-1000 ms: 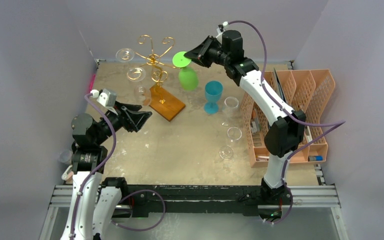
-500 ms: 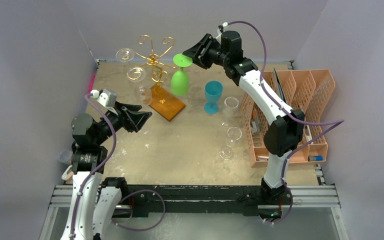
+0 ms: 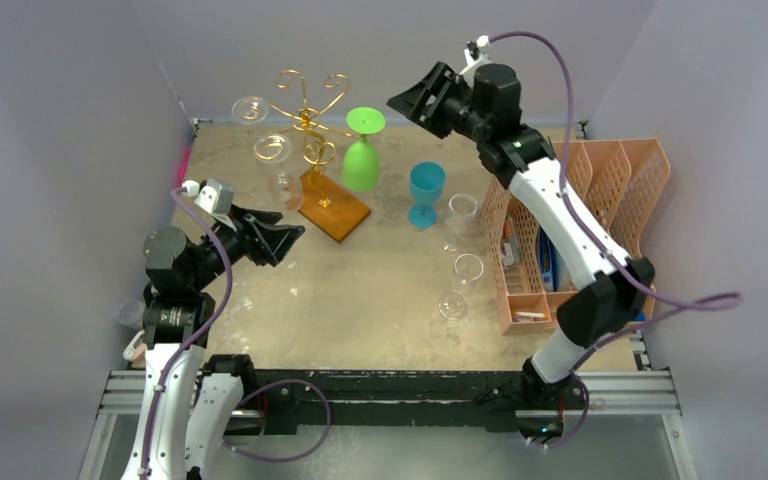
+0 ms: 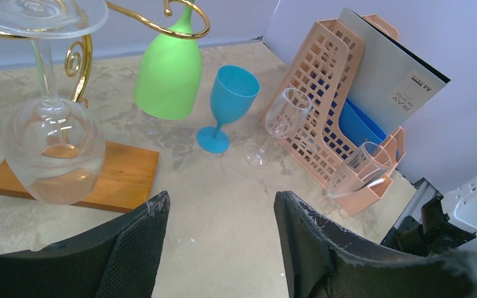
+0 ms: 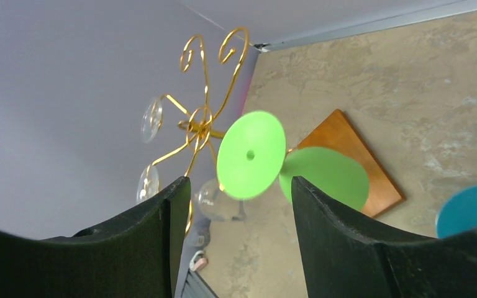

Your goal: Place the wine glass upside down on the wine glass rack

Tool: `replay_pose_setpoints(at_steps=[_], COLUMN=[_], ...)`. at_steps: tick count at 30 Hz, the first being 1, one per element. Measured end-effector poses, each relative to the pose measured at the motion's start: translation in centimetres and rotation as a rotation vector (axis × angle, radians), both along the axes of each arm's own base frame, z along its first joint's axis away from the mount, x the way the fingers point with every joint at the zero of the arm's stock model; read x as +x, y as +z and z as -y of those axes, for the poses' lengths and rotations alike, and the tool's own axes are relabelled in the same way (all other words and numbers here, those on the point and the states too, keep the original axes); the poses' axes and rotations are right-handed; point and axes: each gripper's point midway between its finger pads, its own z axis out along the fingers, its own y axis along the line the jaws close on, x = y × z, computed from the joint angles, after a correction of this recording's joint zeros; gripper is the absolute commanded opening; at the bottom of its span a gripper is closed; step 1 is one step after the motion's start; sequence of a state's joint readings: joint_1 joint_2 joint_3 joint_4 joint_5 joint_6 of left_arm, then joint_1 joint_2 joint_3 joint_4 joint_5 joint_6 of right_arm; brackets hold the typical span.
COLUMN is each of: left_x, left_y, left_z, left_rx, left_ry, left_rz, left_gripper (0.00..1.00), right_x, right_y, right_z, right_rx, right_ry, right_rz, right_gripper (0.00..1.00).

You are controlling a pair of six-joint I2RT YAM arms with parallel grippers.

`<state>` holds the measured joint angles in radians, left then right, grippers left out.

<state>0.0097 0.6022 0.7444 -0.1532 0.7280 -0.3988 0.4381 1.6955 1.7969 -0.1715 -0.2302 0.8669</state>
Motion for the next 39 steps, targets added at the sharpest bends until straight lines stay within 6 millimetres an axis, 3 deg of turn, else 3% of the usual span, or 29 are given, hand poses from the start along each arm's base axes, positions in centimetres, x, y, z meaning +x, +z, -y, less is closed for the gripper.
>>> replay_pose_setpoints(at_steps=[6, 10, 17, 21, 23, 28, 33, 39], left_x=[-0.1, 0.0, 0.1, 0.3, 0.5, 0.6, 0.6, 0.6], left_y=[0.1, 0.0, 0.3, 0.4, 0.3, 0.2, 0.2, 0.2], left_z=[-0.1, -0.1, -0.3, -0.3, -0.3, -0.3, -0.2, -0.3], left_rx=[0.000, 0.000, -0.001, -0.001, -0.003, -0.007, -0.007, -0.007], left_ry=[0.006, 0.012, 0.023, 0.023, 0.023, 0.023, 0.022, 0.022], left_rz=[0.002, 0.001, 0.005, -0.002, -0.009, -0.020, -0.018, -0.019], left_gripper=[0.64, 0.64, 0.65, 0.72, 0.73, 0.73, 0.73, 0.73], right_x=[-4.6, -7.4, -13.5, -16.3, -16.8, -17.7, -16.1, -14.4], right_y=[1.8, 0.8, -0.5, -1.1, -2.1, -7.8, -12.8, -13.7], right_z=[3.0, 5.0, 8.1, 9.3, 9.3, 8.0, 7.6, 9.2], right_rx=[-0.073, -0.178, -0.382, -0.483, -0.543, -0.795, -0.988, -1.054], right_ry=[-0.013, -0.005, 0.079, 0.138, 0.156, 0.228, 0.215, 0.086], right_rz=[0.075, 0.078, 0.093, 0.118, 0.135, 0.102, 0.020, -0.020], right_gripper=[0.60, 0.56, 0.60, 0.53, 0.54, 0.56, 0.54, 0.50])
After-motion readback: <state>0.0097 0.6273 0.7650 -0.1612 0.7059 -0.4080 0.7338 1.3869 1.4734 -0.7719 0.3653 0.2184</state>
